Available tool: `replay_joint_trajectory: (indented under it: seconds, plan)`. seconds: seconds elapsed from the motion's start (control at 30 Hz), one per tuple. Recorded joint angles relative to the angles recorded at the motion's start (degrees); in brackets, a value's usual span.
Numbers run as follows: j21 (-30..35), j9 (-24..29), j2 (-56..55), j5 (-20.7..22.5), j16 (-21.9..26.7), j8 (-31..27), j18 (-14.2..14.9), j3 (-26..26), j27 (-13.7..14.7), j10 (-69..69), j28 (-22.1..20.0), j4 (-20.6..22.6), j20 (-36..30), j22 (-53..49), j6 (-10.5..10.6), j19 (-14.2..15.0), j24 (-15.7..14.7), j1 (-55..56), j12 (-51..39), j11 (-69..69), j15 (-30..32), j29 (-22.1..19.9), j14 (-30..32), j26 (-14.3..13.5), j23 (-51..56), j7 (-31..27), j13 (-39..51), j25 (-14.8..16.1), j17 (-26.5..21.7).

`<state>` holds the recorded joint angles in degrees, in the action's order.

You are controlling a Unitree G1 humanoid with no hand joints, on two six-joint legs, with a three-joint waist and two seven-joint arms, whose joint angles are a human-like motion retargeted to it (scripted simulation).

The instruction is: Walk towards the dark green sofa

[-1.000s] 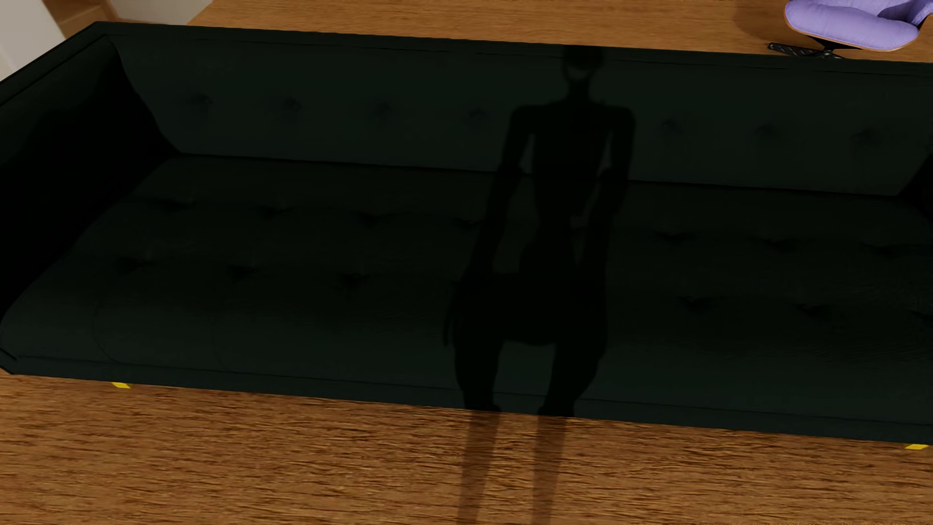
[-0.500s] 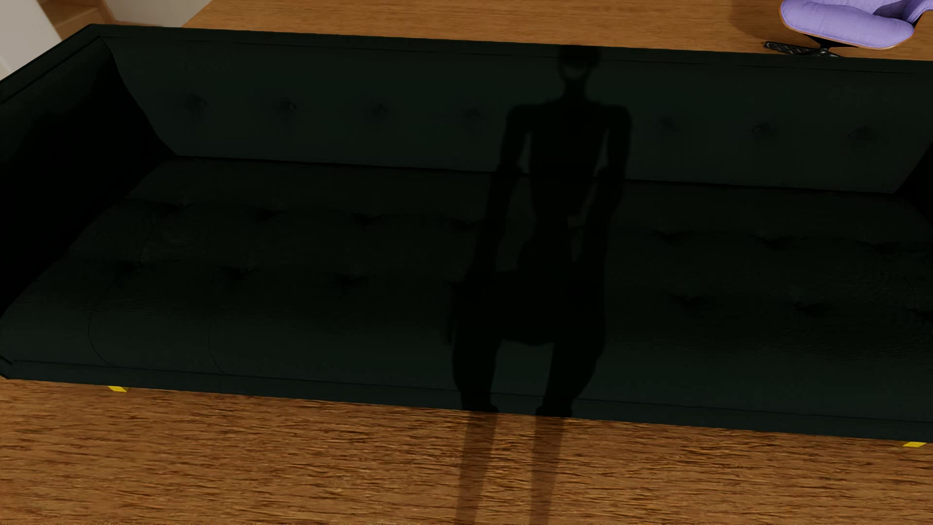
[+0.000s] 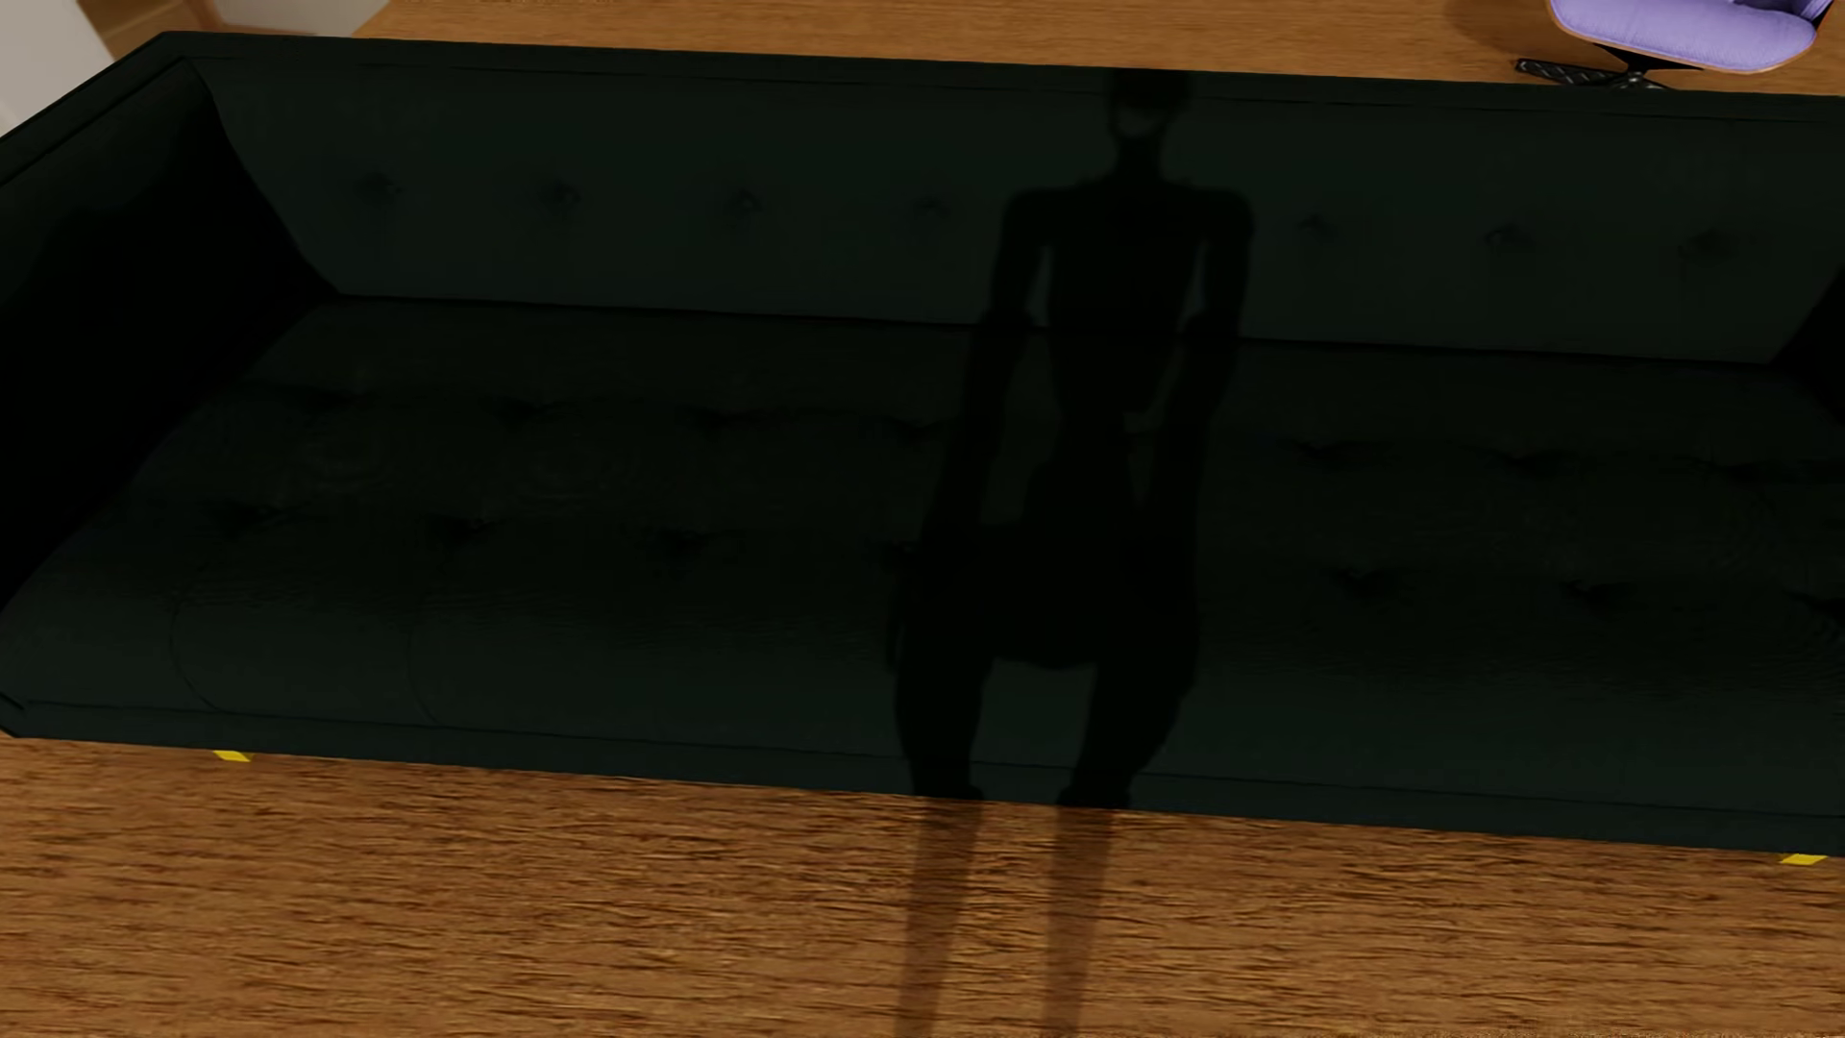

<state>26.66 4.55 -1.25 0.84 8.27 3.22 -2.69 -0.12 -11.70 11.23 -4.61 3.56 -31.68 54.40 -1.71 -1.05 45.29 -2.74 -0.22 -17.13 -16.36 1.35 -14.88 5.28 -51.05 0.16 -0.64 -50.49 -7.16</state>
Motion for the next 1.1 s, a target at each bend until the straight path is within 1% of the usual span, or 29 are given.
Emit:
replay_joint_trajectory:
  seconds: [0.17, 0.73, 0.9, 1.07, 1.1]
  plan:
    - [1.03, -0.10, 0.05, 0.22, 0.30, -0.31, 0.14, -0.06, 0.54, 0.20, 0.27, -0.20, -0.46, 0.20, 0.00, -0.18, -0.08, -0.03, 0.01, 0.00, 0.07, 0.33, -0.17, -0.14, -0.17, 0.37, 0.13, -0.44, -0.80]
    - [1.36, 0.01, -0.61, 0.84, 1.33, -1.70, 0.09, -0.31, 0.25, 0.18, 0.35, -0.77, -2.33, 0.13, 0.03, -0.12, -0.84, 0.05, -0.51, -0.32, 0.67, -0.48, -0.34, -0.56, 0.17, 2.06, -0.62, 0.05, -0.91]
    - [1.78, 0.04, -0.65, 1.04, 1.71, -2.19, 0.03, -0.26, -1.06, -0.05, 0.20, -0.93, -2.14, 0.62, -0.01, -0.07, -1.08, -0.11, -1.03, -0.27, 0.88, -0.46, -0.35, -0.60, 0.68, 2.62, -0.58, 0.39, -0.63]
    - [1.74, 0.05, -0.73, 1.25, 1.58, -2.53, -0.08, -0.34, -1.41, -0.11, 0.11, -1.11, -1.67, 0.58, -0.03, 0.04, -1.34, -0.08, -1.14, -0.11, 1.17, -0.76, -0.43, -0.40, 1.06, 3.00, -0.50, 0.86, -0.39]
    - [1.56, 0.05, -0.74, 1.29, 1.55, -2.60, -0.10, -0.37, -1.00, -0.15, 0.12, -1.15, -1.69, 0.37, -0.03, 0.06, -1.32, -0.11, -0.95, -0.09, 1.21, -0.89, -0.44, -0.39, 0.91, 3.09, -0.58, 0.96, -0.58]
